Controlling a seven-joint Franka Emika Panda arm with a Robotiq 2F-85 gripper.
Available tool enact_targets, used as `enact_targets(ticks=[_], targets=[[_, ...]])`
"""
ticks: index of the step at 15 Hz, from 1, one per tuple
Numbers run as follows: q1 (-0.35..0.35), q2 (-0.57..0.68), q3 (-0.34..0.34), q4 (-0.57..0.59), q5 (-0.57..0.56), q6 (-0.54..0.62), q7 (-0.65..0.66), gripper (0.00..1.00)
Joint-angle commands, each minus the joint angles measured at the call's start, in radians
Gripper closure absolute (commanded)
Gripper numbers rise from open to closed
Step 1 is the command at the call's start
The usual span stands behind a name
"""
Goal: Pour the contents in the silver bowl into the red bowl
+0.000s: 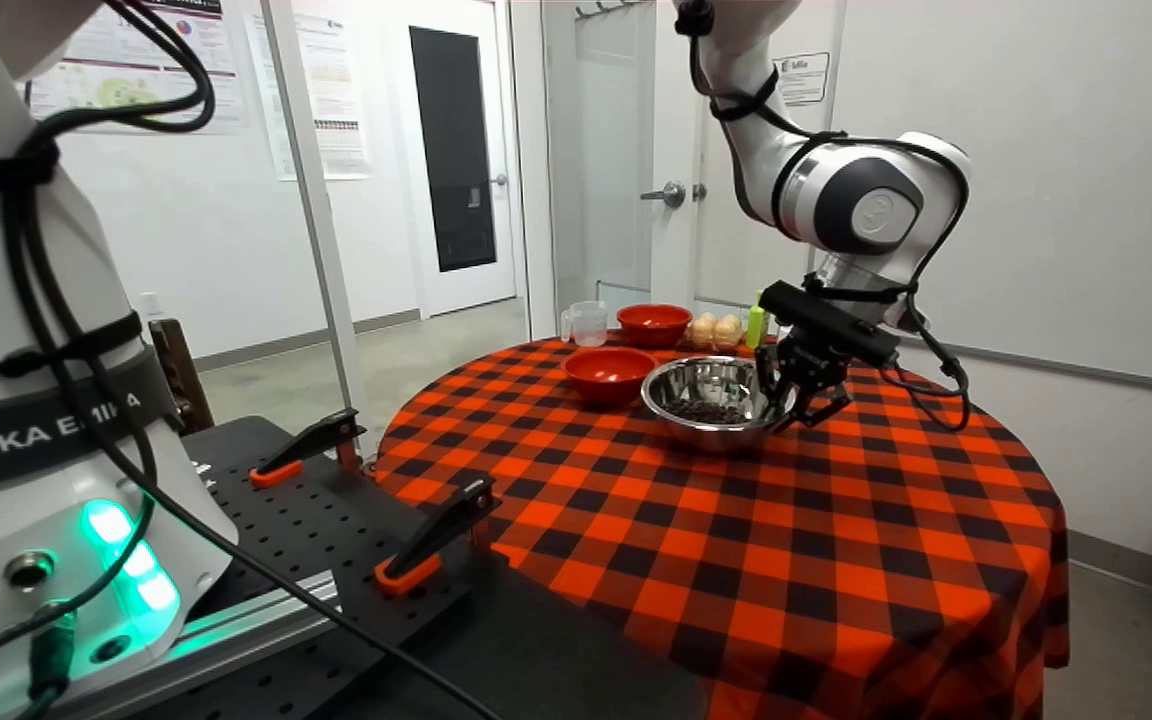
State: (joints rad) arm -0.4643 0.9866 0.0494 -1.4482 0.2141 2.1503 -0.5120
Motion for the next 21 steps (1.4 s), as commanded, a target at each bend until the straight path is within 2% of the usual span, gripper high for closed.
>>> enact_targets(ticks=[1, 6, 10, 14, 21], targets=[[-0.007, -0.003, 0.004, 0.02, 0.007, -0.025, -0.015, 0.98], [0.018, -0.053, -0.018, -0.006, -0.028, -0.057, 0.006, 0.98], [0.064, -0.082, -0.038, 0.005, -0.094, -0.156, 0.021, 0.98], [0.137, -0.118, -0.055, -0.004, -0.17, -0.22, 0.056, 0.98], [0.285, -0.167, -0.086, -0.032, -0.286, -0.187, 0.185, 0.98]])
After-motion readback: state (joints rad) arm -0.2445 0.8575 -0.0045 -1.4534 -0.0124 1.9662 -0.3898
